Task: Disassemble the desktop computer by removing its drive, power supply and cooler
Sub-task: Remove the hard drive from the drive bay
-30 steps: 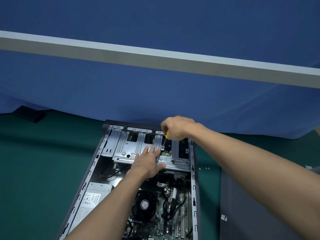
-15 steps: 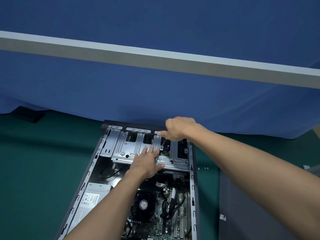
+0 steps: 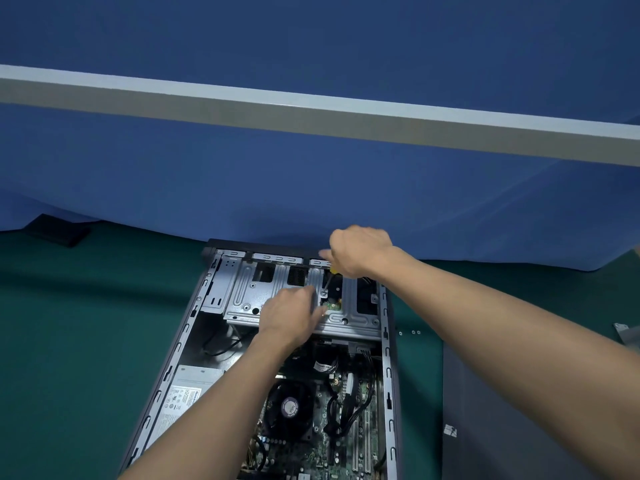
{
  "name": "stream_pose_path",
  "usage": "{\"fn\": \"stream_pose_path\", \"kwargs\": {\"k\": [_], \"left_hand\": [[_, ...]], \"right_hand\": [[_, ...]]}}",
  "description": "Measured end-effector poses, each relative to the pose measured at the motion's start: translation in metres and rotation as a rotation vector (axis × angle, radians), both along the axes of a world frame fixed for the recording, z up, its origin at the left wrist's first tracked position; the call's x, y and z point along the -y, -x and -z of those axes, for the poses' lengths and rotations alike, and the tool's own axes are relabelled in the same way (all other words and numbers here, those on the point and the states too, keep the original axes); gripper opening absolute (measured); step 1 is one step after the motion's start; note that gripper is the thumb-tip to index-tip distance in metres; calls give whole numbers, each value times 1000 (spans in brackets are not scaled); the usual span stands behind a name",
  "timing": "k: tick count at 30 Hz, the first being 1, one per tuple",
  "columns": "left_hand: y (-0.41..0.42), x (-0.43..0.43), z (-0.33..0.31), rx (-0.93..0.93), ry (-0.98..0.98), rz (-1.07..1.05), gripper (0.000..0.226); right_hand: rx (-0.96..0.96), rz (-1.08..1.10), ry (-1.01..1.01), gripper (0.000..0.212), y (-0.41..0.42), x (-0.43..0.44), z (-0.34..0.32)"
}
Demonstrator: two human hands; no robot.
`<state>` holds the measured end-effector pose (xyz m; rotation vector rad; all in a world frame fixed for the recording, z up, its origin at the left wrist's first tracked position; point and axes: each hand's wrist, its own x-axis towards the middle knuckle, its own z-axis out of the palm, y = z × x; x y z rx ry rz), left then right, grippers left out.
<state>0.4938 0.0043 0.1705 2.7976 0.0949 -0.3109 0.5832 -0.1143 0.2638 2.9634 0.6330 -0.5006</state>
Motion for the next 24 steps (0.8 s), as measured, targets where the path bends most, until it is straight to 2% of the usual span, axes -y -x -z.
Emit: {"fn": "stream_pose_path", "kwargs": {"k": [2, 4, 7, 9, 10, 11, 13, 15, 17, 20, 21, 22, 24], "left_hand": [[-5, 0, 1, 76, 48, -51, 28], [-10, -1, 2, 97, 111, -96, 22], [-18, 3, 9, 109, 118, -105, 18], [-21, 6, 14, 110, 117, -126, 23], [-23, 7, 16, 106, 117, -140, 26], [-24, 8, 18, 102, 119, -153, 29], [-25, 9, 21, 104, 138, -174, 31], [-26, 11, 23, 112, 153, -191, 29], [-28, 12, 24, 114, 151, -201, 26], [-30, 12, 25, 108, 159, -226, 22], [-30, 12, 26, 106, 162, -230, 22], [-31, 12, 26, 105, 162, -232, 21], [-31, 11, 27, 108, 160, -235, 21]], "right_hand": [[2, -27, -41, 29, 0, 1, 1], [-70, -43, -102, 5, -1, 2, -2], [-187, -82, -178, 20, -3, 6, -4], [-149, -101, -133, 11, -4, 9, 0], [-108, -105, -90, 15, -4, 11, 2], [-66, -100, -52, 29, -5, 12, 4], [-12, -92, -62, 43, -7, 16, 8], [-17, -116, -100, 33, -7, 18, 9], [-68, -127, -161, 5, -9, 22, 8], [-139, -143, -199, 15, -9, 28, 10], [-110, -153, -188, 9, -9, 29, 10], [-64, -155, -157, 13, -8, 29, 11], [14, -153, -89, 37, -7, 31, 13]]}}
